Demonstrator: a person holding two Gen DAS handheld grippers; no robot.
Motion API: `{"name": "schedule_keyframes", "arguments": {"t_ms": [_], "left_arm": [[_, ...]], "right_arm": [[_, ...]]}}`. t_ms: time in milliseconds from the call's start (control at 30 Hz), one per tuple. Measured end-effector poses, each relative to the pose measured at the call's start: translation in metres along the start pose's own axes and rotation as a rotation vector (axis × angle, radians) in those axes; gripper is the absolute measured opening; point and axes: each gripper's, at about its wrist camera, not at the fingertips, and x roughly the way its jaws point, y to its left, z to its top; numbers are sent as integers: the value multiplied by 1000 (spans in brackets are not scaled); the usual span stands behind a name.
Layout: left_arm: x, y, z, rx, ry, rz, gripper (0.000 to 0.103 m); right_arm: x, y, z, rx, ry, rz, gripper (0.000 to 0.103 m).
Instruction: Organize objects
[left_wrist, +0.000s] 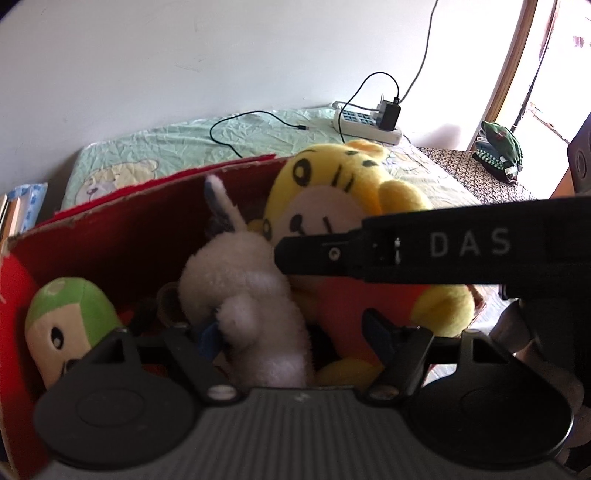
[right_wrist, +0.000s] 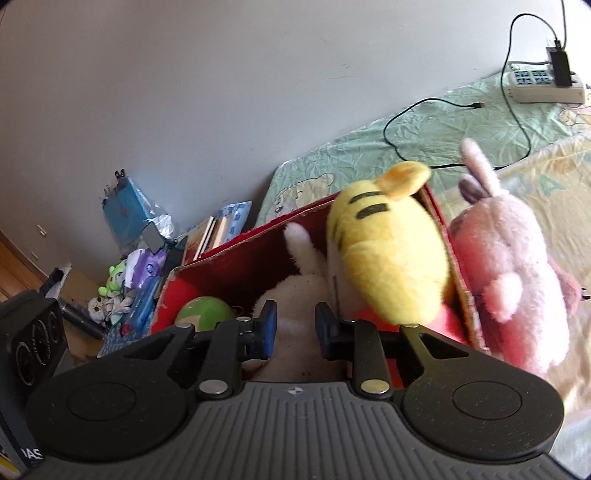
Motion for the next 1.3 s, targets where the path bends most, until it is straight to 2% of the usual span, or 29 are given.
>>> {"name": "schedule_keyframes", "arguments": {"t_ms": [233, 400, 500, 633, 867, 1300], "left_arm": [[6, -19, 8, 45, 11, 52, 76], [5, -10, 7, -7, 38, 67, 87], [3, -4, 6, -48, 58, 83, 89], [1, -7, 5, -58, 76, 135, 89], [-3, -9, 1, -86, 109, 180, 92], [-8, -17, -1, -117, 107, 261, 95]], "right_arm": [[-2, -19, 0, 89, -3, 21, 17], [-4, -23, -4, 98, -4, 34, 11], [-6, -23, -5, 89, -6, 32, 10], [-9, -23, -7, 79, -13, 30, 10], [-15, -25, -11, 81, -29, 36, 11], [-23, -23, -19, 55, -62, 29, 11]]}}
